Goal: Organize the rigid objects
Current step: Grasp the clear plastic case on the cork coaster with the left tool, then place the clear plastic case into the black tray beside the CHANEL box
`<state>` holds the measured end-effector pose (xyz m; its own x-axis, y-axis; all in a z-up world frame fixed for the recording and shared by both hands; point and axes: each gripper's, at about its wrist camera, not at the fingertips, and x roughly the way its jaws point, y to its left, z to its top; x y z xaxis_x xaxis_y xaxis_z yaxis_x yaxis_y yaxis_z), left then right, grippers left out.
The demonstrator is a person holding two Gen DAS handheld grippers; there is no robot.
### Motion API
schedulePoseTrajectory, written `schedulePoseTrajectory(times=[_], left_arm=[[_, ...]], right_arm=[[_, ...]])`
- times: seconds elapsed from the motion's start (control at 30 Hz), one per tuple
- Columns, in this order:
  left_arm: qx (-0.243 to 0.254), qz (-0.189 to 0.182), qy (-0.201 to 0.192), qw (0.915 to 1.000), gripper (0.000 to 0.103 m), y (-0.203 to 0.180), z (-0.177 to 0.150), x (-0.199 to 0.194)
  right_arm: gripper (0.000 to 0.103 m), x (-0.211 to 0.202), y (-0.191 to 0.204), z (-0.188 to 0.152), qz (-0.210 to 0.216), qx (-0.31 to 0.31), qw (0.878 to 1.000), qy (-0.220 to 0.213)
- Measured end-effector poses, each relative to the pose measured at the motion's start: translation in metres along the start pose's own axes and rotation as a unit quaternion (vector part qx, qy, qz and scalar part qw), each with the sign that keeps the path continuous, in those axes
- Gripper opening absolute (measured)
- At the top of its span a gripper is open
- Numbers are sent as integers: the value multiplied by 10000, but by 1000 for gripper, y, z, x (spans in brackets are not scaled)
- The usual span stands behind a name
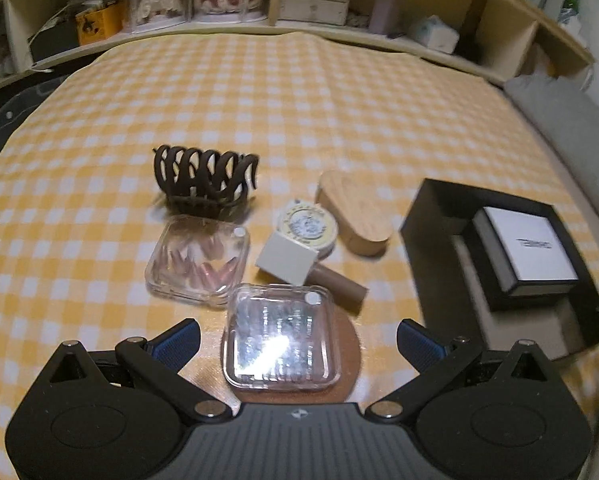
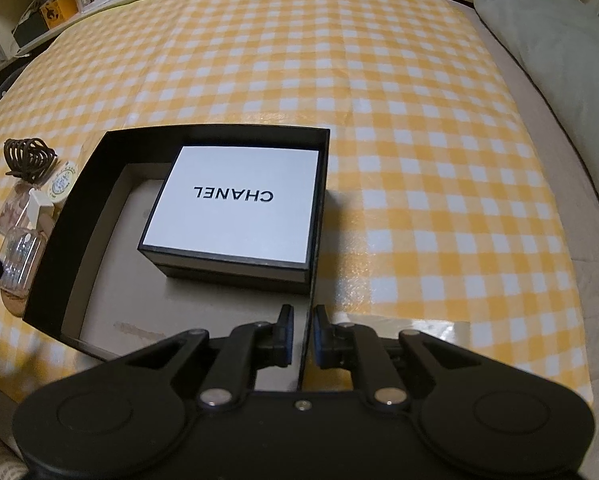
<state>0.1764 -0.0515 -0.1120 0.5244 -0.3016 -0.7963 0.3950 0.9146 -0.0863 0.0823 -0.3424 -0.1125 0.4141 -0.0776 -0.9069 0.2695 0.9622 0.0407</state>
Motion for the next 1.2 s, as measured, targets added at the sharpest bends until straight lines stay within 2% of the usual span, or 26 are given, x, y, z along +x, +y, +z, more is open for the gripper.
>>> schedulePoseTrajectory(times=[0.17, 0.47, 0.6, 0.8, 0.9, 0.97, 1.2], left_arm=[[-229, 307, 92, 9992, 99, 2, 4, 18], [-389, 451, 414, 9974, 89, 8, -1, 43], [-321, 348, 393, 9981, 74, 5, 2, 41], [-384, 347, 426, 9978, 73, 4, 3, 37], [-406, 292, 307, 9983, 73, 4, 7, 30], [-399, 170, 143, 9990, 73, -1, 10, 19], [-468, -919, -286, 9943, 73, -39, 20, -24]], right_arm=[[10, 0, 0, 1, -2, 2, 10000, 6], [9, 3, 2, 0, -14, 1, 10000, 8], [9, 2, 1, 0, -12, 0, 10000, 10], [9, 4, 2, 0, -11, 0, 10000, 12], [9, 2, 1, 0, -14, 0, 10000, 12], [9, 3, 2, 0, -16, -1, 10000, 13], [9, 3, 2, 0, -19, 5, 10000, 4]])
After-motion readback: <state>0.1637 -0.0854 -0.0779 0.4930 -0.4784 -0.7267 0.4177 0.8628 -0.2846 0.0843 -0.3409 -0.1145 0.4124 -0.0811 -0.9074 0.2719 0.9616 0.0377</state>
